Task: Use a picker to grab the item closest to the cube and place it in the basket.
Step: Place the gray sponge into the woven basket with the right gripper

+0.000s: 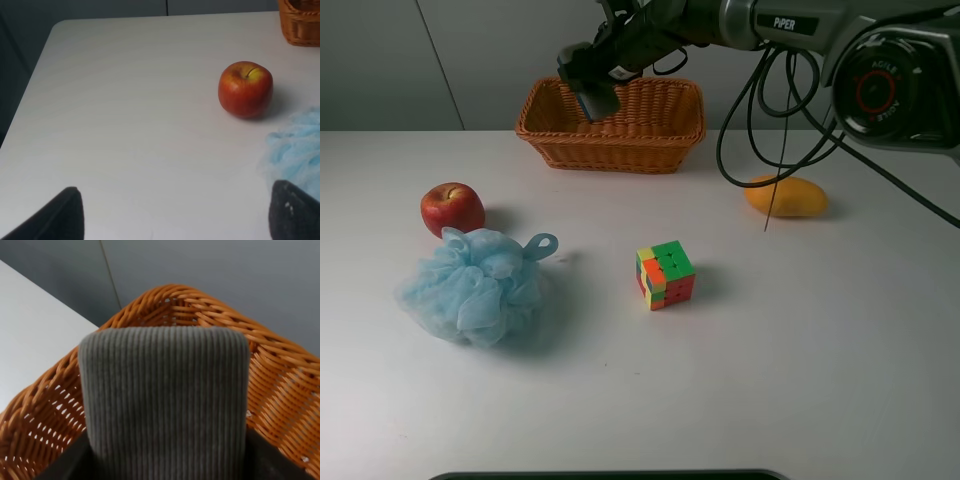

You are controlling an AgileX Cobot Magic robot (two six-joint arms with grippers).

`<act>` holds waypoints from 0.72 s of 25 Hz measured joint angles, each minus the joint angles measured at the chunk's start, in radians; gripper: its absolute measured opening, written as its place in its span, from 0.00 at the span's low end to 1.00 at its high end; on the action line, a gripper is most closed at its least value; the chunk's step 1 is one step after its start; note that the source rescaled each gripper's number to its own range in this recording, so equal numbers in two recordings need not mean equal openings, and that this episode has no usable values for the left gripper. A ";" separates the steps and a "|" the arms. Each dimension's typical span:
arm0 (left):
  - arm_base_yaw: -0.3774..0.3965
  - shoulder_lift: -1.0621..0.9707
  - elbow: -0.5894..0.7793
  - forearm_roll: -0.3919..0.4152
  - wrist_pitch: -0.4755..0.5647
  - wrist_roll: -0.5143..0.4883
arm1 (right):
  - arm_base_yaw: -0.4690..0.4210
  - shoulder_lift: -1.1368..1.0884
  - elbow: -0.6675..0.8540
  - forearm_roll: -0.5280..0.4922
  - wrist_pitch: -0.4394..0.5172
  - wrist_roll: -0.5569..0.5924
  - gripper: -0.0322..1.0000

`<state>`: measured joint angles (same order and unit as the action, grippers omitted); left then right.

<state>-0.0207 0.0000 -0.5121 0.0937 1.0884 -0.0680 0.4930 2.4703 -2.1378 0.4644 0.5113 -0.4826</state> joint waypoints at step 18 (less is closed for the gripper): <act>0.000 0.000 0.000 0.000 0.000 0.000 | 0.002 -0.053 0.000 -0.061 0.056 0.002 1.00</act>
<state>-0.0207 0.0000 -0.5121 0.0937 1.0884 -0.0680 0.4946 2.4171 -2.1378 0.4036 0.5672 -0.4804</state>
